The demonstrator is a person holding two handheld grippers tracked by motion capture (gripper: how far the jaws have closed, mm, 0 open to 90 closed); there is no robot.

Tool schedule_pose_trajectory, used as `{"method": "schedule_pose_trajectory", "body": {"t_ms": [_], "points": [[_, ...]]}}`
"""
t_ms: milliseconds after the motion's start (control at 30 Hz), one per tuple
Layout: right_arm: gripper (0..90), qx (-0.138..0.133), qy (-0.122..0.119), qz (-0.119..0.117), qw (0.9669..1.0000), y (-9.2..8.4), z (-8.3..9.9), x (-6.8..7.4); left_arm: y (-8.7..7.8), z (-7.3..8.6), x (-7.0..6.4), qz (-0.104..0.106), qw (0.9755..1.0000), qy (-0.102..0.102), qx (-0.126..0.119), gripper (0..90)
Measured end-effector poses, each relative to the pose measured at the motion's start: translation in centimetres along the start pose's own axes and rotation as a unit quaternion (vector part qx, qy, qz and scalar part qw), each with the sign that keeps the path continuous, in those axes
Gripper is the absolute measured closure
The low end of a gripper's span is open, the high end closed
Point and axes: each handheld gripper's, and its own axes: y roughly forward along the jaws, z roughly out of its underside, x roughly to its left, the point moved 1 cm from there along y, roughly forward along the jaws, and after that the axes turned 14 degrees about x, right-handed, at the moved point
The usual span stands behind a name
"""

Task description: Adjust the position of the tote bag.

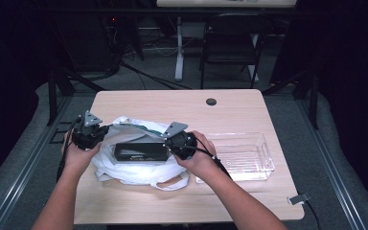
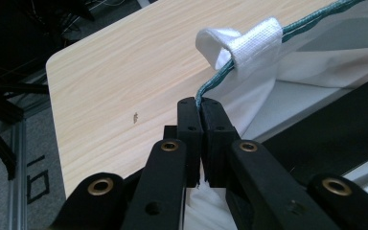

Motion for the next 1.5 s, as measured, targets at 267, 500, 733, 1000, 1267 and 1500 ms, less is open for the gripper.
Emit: {"method": "schedule_pose_trajectory", "body": {"t_ms": [267,500,733,1000,1267,1500], "points": [[83.3,-0.001,-0.002,0.026,0.9996,-0.1,-0.2,0.0,0.0,-0.2,0.1,0.002,1.0000,-0.002,0.002,88.3],[83.9,-0.007,0.013,0.049,0.9987,0.0,-0.6,-0.2,0.2,-0.2,0.1,0.001,1.0000,-0.001,0.003,88.3],[84.3,0.001,0.020,0.071,0.9973,0.6,-1.0,-0.9,0.5,-0.4,0.0,0.003,1.0000,0.002,0.008,88.3],[84.5,0.006,0.031,0.082,0.9961,1.3,-1.2,-1.6,0.8,-0.7,-0.1,0.006,0.9999,0.001,0.011,88.3],[84.7,0.006,0.039,0.099,0.9943,1.5,-1.8,-2.0,1.0,-0.8,-0.1,0.004,0.9999,0.000,0.013,88.4],[84.6,0.010,0.055,0.096,0.9939,2.0,-2.0,-2.4,1.3,-1.0,-0.2,0.006,0.9998,0.002,0.019,88.5]]}}
